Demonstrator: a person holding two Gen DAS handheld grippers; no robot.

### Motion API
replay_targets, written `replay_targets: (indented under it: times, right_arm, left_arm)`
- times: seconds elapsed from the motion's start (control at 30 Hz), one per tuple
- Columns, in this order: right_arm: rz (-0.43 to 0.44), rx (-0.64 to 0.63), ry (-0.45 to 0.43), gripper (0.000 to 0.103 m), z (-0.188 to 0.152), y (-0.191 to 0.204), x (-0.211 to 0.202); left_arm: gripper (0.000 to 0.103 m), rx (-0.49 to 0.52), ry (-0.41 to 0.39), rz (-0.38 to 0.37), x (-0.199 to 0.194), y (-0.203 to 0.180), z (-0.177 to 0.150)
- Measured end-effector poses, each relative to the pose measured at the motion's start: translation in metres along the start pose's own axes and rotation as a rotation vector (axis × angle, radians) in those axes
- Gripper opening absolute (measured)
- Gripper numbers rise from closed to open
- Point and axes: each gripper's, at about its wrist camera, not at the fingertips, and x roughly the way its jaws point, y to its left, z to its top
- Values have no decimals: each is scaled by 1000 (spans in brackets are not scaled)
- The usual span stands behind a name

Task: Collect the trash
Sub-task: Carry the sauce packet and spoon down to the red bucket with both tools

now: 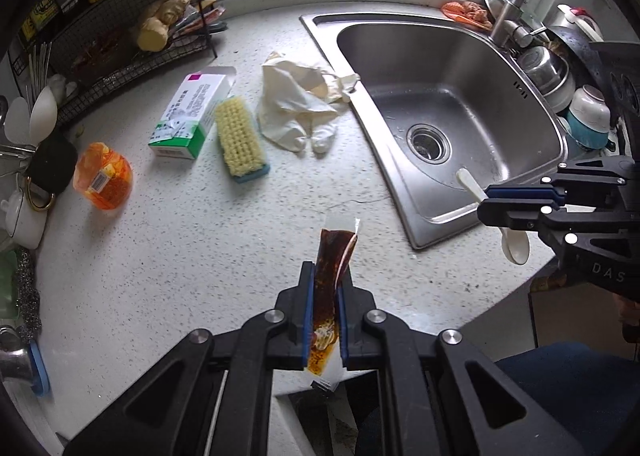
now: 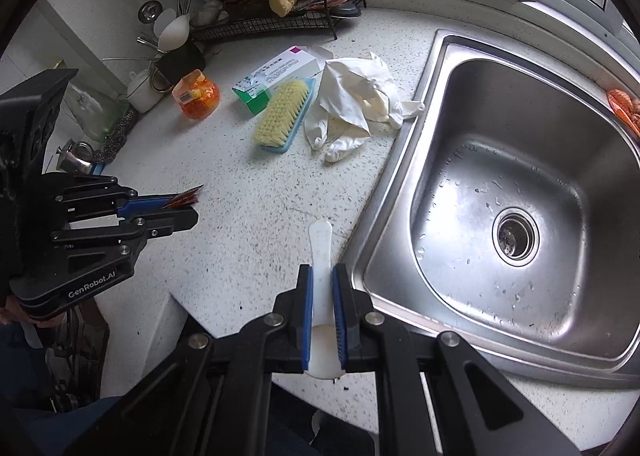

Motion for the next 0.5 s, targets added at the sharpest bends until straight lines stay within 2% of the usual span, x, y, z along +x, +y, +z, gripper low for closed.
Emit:
replay_targets:
  times: [0.3, 0.5]
  right_arm:
    - [-44, 38, -55, 8, -61, -24, -51]
    - [-75, 75, -85, 8, -112, -37, -79]
  left_arm:
    - [9, 50, -28, -34, -28, -76, -28]
    - [9, 88, -32, -49, -33, -128, -52]
